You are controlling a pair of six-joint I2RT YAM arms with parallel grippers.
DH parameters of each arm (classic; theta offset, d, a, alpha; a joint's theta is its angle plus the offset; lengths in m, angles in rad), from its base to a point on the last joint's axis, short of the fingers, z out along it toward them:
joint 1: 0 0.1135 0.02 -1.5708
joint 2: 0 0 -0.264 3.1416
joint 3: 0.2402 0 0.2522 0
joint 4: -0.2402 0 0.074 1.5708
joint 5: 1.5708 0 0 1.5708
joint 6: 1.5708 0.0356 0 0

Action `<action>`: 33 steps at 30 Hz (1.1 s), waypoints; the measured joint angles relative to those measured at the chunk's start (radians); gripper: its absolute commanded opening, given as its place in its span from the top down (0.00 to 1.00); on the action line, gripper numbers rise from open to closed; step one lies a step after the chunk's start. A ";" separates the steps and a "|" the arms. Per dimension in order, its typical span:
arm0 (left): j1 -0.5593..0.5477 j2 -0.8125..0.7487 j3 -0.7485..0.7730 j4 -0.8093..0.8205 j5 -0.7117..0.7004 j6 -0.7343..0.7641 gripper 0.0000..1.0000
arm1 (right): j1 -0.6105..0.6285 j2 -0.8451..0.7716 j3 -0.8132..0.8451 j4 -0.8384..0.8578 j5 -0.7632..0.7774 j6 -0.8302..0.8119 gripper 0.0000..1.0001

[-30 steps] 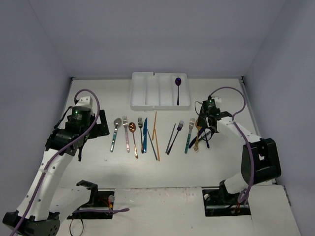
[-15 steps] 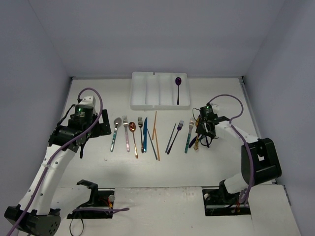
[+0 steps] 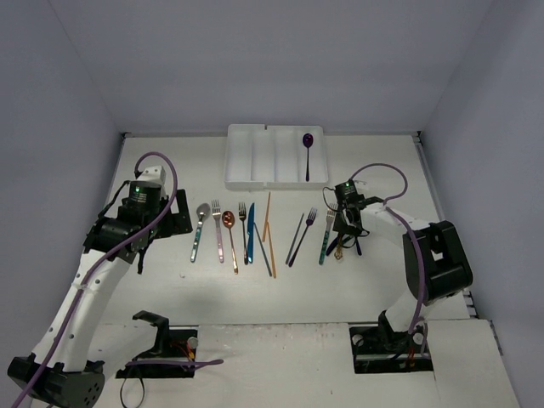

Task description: Sort the eating utensils into containers

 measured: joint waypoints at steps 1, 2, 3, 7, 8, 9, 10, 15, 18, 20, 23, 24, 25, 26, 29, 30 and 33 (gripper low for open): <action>0.000 0.000 0.000 0.000 0.000 0.000 0.08 | 0.000 0.009 0.007 0.000 0.004 0.000 0.76; 0.000 0.000 0.000 0.000 0.000 0.000 0.08 | 0.000 0.017 0.013 0.000 0.009 -0.001 0.76; 0.000 -0.001 -0.001 0.000 0.000 0.000 0.08 | 0.000 0.020 0.016 0.001 0.012 -0.001 0.76; 0.000 -0.004 -0.003 0.000 0.001 0.000 0.08 | 0.001 0.029 0.028 0.003 0.024 -0.003 0.78; 0.000 -0.005 -0.003 0.000 0.001 0.000 0.08 | 0.001 0.034 0.032 0.004 0.026 -0.005 0.78; 0.000 -0.006 -0.004 0.000 0.000 0.000 0.08 | 0.001 0.040 0.035 0.006 0.027 -0.006 0.79; 0.000 -0.008 -0.004 0.000 0.000 0.000 0.08 | 0.001 0.046 0.038 0.007 0.028 -0.008 0.79; 0.000 -0.015 -0.014 0.001 0.000 0.000 0.08 | 0.004 0.072 0.056 0.018 0.043 -0.018 0.81; 0.000 -0.016 -0.021 -0.002 0.000 0.000 0.08 | 0.006 0.085 0.069 0.024 0.044 -0.024 0.82; 0.000 -0.016 -0.021 -0.002 0.000 0.000 0.08 | 0.008 0.088 0.072 0.025 0.044 -0.028 0.83; 0.000 -0.018 -0.021 -0.002 0.000 0.000 0.08 | 0.013 0.093 0.078 0.025 0.044 -0.038 0.83; 0.000 -0.018 -0.021 -0.002 0.000 0.000 0.08 | 0.015 0.096 0.081 0.025 0.044 -0.040 0.84; 0.000 -0.018 -0.021 -0.002 0.000 0.000 0.08 | 0.018 0.097 0.083 0.025 0.044 -0.042 0.84; 0.000 -0.018 -0.021 -0.002 0.000 0.000 0.08 | 0.020 0.099 0.085 0.025 0.044 -0.043 0.85; 0.000 -0.017 -0.021 -0.002 0.000 0.000 0.08 | 0.022 0.104 0.090 0.023 0.043 -0.047 0.86; 0.000 -0.017 -0.021 -0.002 0.000 0.000 0.08 | 0.024 0.109 0.095 0.022 0.043 -0.049 0.86; 0.000 -0.017 -0.021 -0.002 0.000 0.000 0.08 | 0.028 0.132 0.110 0.023 0.044 -0.054 0.86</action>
